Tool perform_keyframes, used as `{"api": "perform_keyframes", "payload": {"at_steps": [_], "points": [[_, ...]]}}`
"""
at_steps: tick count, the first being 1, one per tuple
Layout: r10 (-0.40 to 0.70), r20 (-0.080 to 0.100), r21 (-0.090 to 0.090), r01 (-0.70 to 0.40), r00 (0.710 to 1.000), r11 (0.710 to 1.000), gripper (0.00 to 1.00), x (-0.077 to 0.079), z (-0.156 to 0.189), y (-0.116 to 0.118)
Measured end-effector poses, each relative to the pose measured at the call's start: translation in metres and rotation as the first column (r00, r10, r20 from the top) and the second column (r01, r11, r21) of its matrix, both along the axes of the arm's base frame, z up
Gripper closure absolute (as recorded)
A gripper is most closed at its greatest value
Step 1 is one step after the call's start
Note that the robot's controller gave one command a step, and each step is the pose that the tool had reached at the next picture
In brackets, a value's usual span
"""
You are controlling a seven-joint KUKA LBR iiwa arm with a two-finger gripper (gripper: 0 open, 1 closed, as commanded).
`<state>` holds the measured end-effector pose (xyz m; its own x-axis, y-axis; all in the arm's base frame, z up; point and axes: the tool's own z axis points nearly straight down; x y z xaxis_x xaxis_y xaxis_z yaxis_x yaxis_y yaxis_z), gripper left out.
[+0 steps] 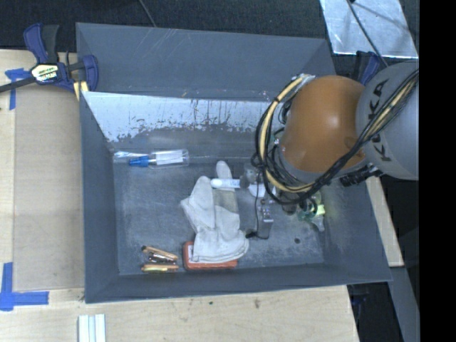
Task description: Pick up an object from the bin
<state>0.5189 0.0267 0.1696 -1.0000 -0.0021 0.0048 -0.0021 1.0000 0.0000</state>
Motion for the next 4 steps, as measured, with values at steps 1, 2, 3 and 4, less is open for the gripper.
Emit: {"api": "perform_keyframes", "payload": {"at_steps": [1,2,3,4], "points": [[-0.001,0.008,0.000,0.001,1.000,1.000,0.00,0.001,0.005,0.000],[0.081,0.013,-0.001,-0.081,0.997,0.997,0.00,0.026,-0.032,0.015],[0.079,0.011,0.000,-0.079,0.997,0.997,0.00,0.047,-0.069,0.027],[0.176,0.022,-0.001,-0.176,0.984,0.984,1.00,0.095,-0.092,0.000]]}}
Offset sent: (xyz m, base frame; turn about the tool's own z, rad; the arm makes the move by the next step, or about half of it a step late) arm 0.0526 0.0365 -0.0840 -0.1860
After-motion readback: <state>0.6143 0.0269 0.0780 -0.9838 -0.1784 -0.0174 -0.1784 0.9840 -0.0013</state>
